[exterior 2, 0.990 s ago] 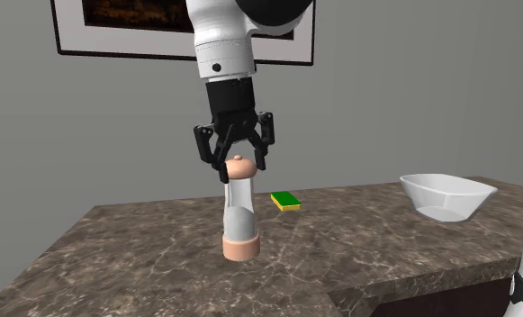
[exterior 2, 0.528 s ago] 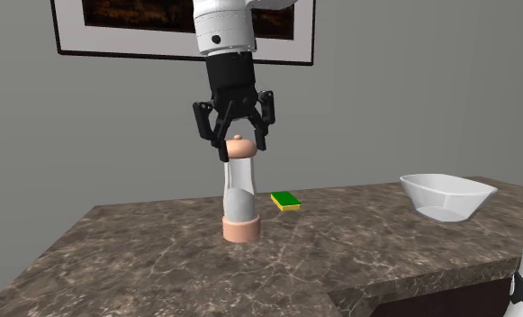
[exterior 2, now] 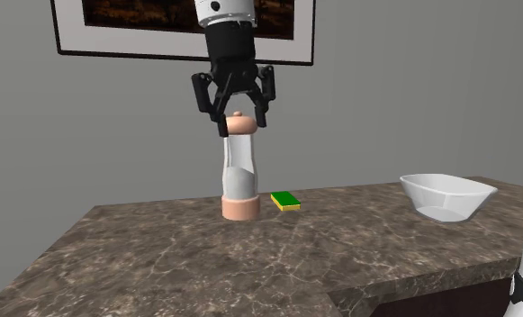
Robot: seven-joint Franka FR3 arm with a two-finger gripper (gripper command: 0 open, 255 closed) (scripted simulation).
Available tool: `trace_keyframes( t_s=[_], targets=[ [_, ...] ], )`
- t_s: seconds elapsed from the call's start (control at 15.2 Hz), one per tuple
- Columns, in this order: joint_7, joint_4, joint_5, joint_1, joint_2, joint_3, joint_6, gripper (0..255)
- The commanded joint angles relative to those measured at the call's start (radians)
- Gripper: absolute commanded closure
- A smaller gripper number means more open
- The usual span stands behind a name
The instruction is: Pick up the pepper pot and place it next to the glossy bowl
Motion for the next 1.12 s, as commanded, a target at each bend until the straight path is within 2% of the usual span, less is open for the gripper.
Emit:
trace_keyframes(
  t_s=[0.0,1.06],
  targets=[
    [-0.002,0.030,-0.002,0.000,0.003,0.001,-0.027,255],
    [-0.007,0.300,-0.032,0.013,0.057,0.014,-0.256,255]
  ],
)
